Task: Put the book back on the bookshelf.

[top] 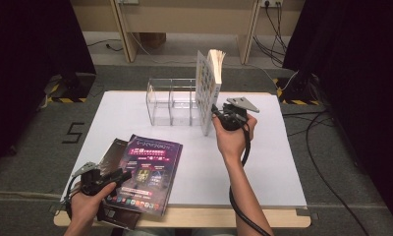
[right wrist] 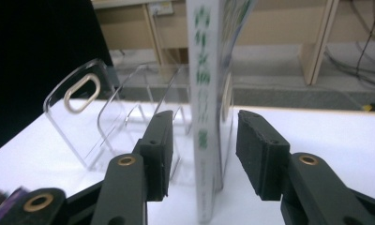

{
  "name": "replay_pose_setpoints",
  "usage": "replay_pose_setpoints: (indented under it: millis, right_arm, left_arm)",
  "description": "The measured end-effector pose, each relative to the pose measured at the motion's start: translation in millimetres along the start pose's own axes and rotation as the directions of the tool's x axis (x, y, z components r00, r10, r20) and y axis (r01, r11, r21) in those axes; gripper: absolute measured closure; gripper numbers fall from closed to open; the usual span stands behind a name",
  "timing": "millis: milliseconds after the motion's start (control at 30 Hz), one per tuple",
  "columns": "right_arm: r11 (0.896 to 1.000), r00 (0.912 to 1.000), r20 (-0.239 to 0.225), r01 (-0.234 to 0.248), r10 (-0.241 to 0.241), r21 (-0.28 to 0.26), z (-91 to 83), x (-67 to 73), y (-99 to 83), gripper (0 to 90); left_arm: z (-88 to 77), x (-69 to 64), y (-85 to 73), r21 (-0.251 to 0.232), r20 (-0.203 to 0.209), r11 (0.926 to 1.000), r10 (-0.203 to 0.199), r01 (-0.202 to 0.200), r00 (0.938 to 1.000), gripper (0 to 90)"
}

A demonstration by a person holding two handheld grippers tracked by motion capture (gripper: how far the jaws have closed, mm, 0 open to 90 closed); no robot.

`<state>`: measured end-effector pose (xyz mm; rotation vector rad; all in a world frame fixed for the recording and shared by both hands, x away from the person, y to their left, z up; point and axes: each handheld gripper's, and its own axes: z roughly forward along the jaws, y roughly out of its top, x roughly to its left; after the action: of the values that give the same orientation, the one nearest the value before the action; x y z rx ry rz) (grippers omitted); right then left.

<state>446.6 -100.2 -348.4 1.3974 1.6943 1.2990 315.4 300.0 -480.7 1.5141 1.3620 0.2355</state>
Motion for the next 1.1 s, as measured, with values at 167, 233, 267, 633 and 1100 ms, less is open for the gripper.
replay_pose_setpoints:
  millis: [167, 233, 267, 633, 1100]
  right_arm:
    - [0.999, 0.9994, -0.033, 0.005, -0.004, 0.045, -0.6, 3.7, -17.8, 57.2]
    - [0.998, 0.9991, -0.043, 0.007, -0.004, 0.064, 0.5, 6.3, -24.4, 57.2]
    - [0.997, 0.9987, -0.051, 0.004, 0.0, 0.074, 1.6, 7.8, -27.9, 57.2]
    - [0.972, 0.9933, -0.115, 0.024, 0.004, 0.233, 19.8, 35.2, -70.4, 57.6]
    - [0.945, 0.9884, -0.152, 0.042, 0.009, 0.326, 39.6, 47.6, -95.7, 62.8]
  left_arm:
    - [2.1, 0.9, 4.0, 0.004, -0.023, 0.9999, 0.014, -0.013, 0.9996, 48.0]
    - [2.5, 2.0, 5.3, 0.004, -0.029, 0.9998, 0.02, -0.02, 0.9994, 49.1]
    - [1.9, 2.2, 6.2, 0.005, -0.035, 0.9998, 0.021, -0.021, 0.9992, 49.7]
    - [4.3, 10.1, 25.3, 0.038, -0.107, 0.9986, 0.041, -0.037, 0.9935, 56.1]
    - [19.1, 35.8, 38.6, 0.138, -0.213, 0.9899, 0.061, -0.031, 0.9751, 79.1]
